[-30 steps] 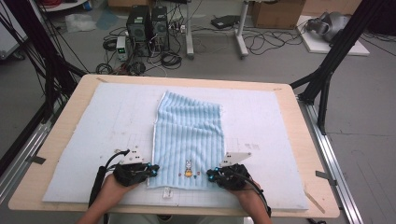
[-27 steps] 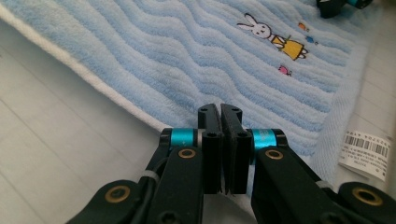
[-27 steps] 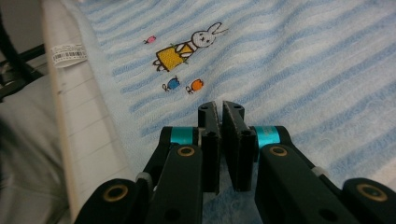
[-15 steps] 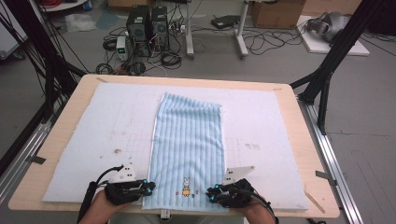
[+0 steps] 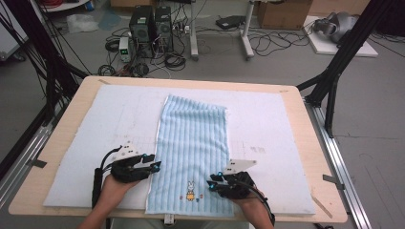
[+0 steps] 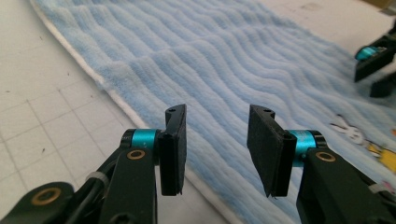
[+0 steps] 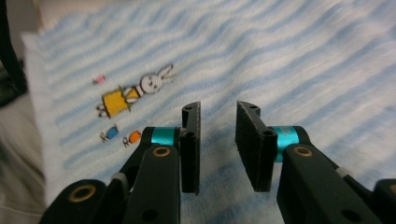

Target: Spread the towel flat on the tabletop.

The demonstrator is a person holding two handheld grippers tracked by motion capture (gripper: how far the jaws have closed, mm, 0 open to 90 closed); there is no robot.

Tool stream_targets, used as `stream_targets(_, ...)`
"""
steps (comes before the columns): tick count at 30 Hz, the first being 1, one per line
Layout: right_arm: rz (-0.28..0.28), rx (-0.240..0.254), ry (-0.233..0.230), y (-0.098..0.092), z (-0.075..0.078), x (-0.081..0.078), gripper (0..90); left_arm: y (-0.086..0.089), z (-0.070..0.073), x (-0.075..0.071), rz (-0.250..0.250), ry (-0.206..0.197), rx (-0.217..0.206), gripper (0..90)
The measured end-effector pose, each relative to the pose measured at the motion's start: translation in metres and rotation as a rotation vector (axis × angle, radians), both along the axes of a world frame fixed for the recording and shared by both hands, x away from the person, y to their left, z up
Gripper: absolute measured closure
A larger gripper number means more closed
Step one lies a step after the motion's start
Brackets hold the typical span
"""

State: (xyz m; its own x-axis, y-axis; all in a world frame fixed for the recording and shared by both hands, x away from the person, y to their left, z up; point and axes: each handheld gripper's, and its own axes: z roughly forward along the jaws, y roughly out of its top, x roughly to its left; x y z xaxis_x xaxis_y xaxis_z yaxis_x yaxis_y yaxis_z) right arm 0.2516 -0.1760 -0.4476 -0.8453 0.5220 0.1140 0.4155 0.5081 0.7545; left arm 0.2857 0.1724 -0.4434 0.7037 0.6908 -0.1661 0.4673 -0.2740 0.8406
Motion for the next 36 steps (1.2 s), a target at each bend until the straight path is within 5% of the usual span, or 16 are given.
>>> stream_targets(3,0.005,-0.02,0.0,0.002,0.0,0.001,79.2,-0.009,-0.007,0.007,-0.004,0.034,0.05,56.7)
stream_targets(5,0.02,-0.035,-0.016,0.001,0.0,0.0,85.0,-0.014,-0.007,0.006,-0.014,0.022,0.093,59.6)
stream_targets(8,0.051,-0.036,-0.002,0.0,0.001,-0.003,86.8,-0.018,-0.007,-0.002,-0.054,-0.008,0.143,81.7)
stream_targets(13,0.121,-0.014,0.058,-0.008,0.001,-0.011,86.8,-0.012,-0.004,-0.015,-0.108,0.051,0.126,87.1)
stream_targets(20,0.194,-0.01,0.126,-0.013,0.003,-0.022,84.9,-0.008,-0.004,-0.031,-0.154,0.076,0.101,85.9)
stream_targets(26,0.089,0.048,0.057,-0.016,0.007,-0.013,68.8,-0.004,-0.002,-0.024,-0.082,0.043,0.044,65.3)
stream_targets(32,-0.074,0.005,-0.032,-0.017,0.005,0.009,68.8,0.004,0.004,-0.008,0.01,0.002,-0.002,59.8)
stream_targets(36,-0.087,-0.035,-0.029,-0.012,0.0,0.02,76.4,0.011,0.006,0.002,0.053,-0.002,-0.02,58.9)
